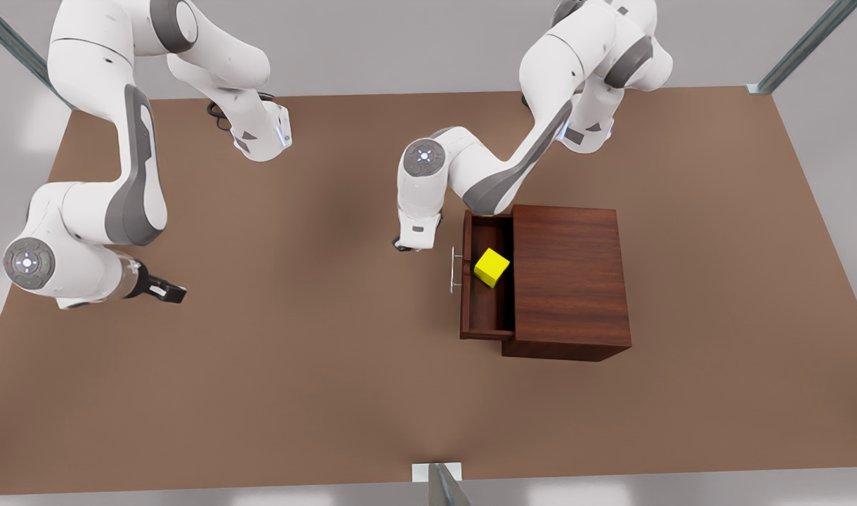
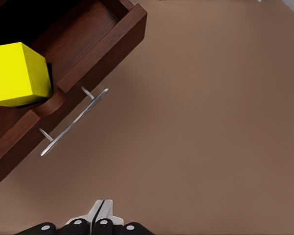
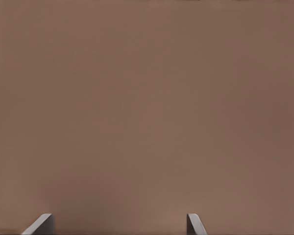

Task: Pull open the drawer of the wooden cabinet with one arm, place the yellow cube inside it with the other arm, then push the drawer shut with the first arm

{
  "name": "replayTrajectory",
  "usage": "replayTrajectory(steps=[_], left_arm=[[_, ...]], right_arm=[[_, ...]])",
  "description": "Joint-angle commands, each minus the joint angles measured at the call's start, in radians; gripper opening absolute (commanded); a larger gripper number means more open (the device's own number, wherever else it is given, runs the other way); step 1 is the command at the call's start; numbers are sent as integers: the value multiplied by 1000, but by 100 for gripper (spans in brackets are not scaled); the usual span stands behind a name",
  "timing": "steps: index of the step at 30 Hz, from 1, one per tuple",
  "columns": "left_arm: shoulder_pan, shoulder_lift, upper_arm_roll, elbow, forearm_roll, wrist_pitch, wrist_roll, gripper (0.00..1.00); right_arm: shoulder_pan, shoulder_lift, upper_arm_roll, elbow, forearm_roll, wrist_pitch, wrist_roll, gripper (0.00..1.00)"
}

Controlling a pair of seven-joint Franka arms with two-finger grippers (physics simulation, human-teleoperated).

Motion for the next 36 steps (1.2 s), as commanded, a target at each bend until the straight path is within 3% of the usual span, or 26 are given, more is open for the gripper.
replayTrajectory(steps=[1,15,36], left_arm=[[-8,17,2,0,28,94,-746,0],[-5,128,52,-15,85,151,-883,0],[73,106,55,-46,83,-43,-703,0]], right_arm=[[1,2,0,1,2,28,-356,100],[7,16,3,1,1,28,-342,100],[7,19,3,1,1,28,-342,100]])
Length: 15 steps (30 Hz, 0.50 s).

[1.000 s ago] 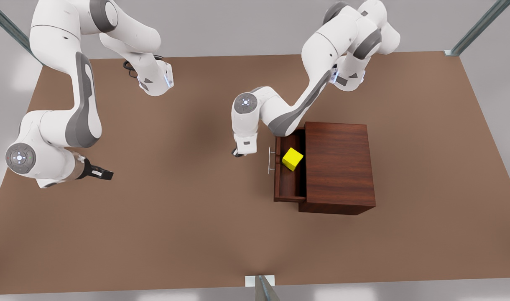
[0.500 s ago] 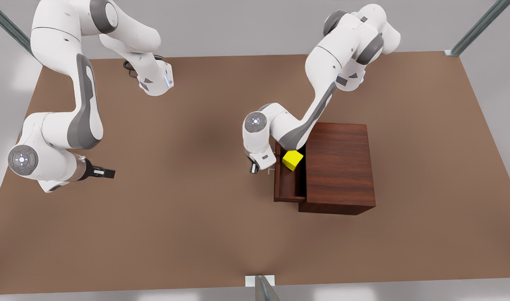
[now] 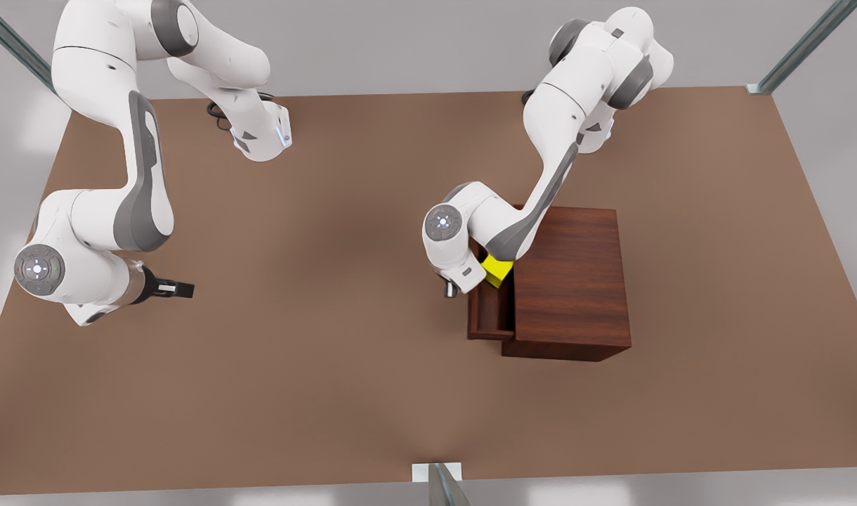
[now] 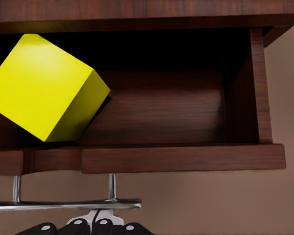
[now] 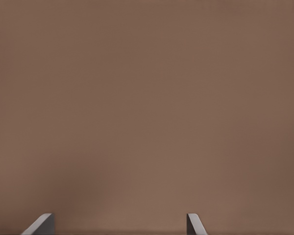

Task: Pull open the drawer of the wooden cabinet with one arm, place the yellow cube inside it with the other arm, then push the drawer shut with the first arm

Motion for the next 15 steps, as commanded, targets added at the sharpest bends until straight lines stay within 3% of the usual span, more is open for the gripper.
replayTrajectory(steps=[1,15], left_arm=[[2,-10,0,-8,-1,-41,-35,0],[75,-49,8,-40,1,-98,90,0]], right_arm=[[0,-1,0,0,-1,0,-46,100],[-2,-1,1,0,-5,0,-48,100]])
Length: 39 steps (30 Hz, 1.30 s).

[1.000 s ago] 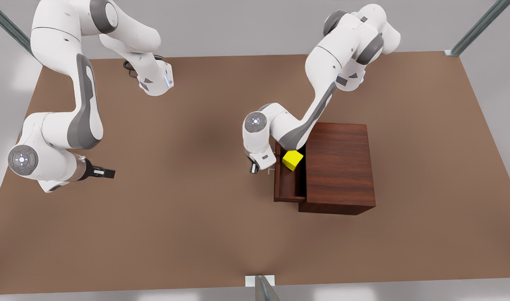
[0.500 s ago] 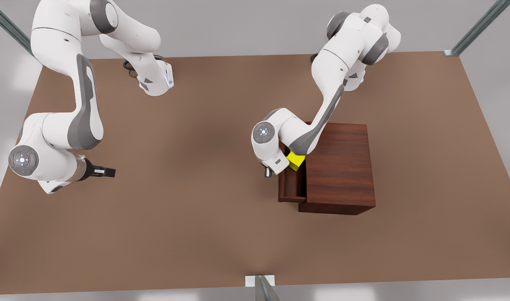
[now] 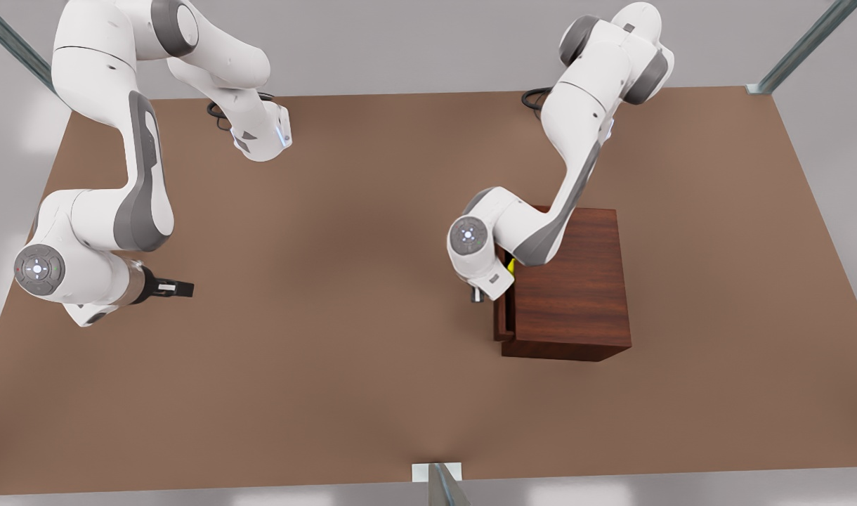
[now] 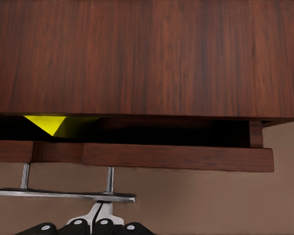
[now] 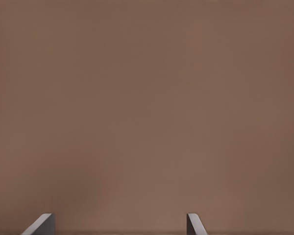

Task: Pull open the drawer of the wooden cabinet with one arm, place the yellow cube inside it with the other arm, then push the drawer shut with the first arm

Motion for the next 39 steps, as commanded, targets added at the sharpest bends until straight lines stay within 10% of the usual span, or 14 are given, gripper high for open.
replayTrajectory(steps=[1,14,15,20,24,26,39], left_arm=[[8,-2,1,1,1,-32,70,0],[7,-15,35,67,-51,-55,90,0],[15,-82,38,70,-101,-55,96,100],[243,-332,46,52,-188,-466,1285,100],[475,-403,57,8,-272,-391,2423,100],[475,-544,49,-250,-312,-129,2374,100],[473,-475,46,-134,-248,-207,2266,100]], right_arm=[[1,-1,-1,0,-1,0,-22,100],[-1,-1,1,0,-1,0,-23,100],[-1,-1,1,0,-1,0,-22,100],[-1,0,-1,0,-1,0,-22,100],[-1,0,1,0,-1,0,-22,100],[-1,0,-1,0,-1,0,-22,100],[-1,3,-1,2,-1,0,-25,100]])
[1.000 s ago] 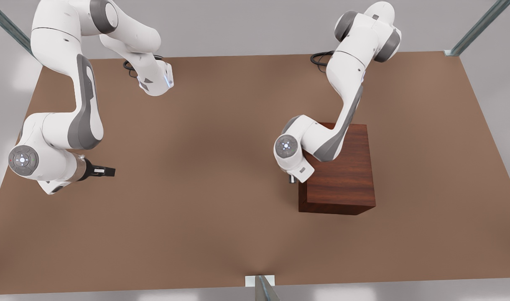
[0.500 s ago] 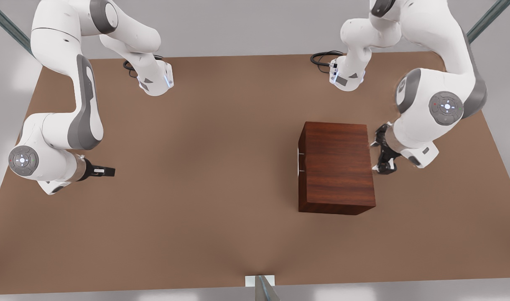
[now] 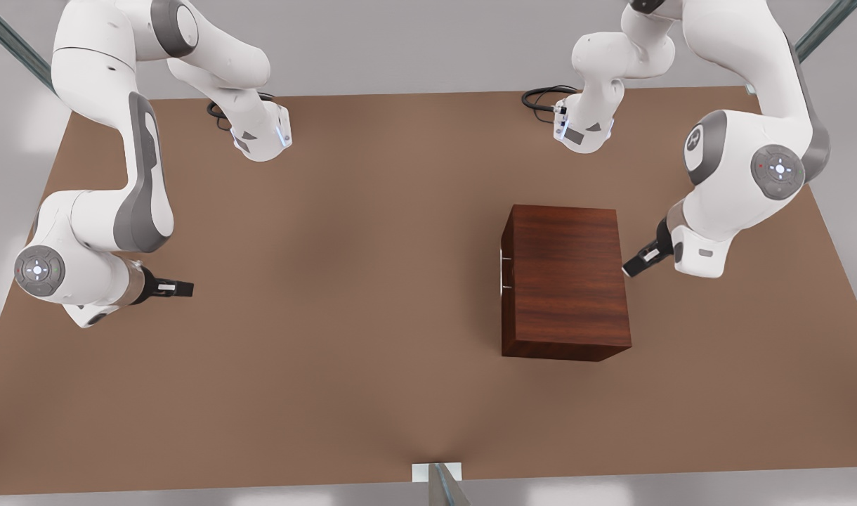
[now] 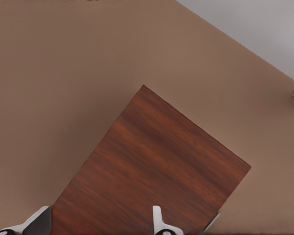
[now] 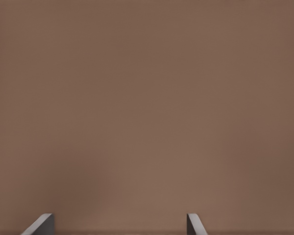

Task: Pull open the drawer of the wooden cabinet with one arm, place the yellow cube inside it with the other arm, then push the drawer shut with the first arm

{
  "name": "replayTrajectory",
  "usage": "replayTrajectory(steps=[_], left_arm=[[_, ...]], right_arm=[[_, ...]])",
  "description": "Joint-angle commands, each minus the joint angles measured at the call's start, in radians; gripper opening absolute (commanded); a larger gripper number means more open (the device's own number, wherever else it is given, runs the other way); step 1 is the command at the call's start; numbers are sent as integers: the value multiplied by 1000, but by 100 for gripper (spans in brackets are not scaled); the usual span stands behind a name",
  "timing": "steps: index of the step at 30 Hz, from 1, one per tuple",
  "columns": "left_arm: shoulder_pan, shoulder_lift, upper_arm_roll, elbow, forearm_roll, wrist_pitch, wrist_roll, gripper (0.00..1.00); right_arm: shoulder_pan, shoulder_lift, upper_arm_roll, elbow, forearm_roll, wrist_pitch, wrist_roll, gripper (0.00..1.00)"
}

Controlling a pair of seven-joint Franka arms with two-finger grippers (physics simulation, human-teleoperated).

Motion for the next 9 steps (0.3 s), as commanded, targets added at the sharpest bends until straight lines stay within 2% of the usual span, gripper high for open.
replayTrajectory(steps=[1,9], left_arm=[[-1,1,0,1,4,-17,705,100],[2,1,1,1,6,-25,705,100]], right_arm=[[0,0,0,1,1,0,-4,100],[0,0,0,1,1,-2,-1,100]])
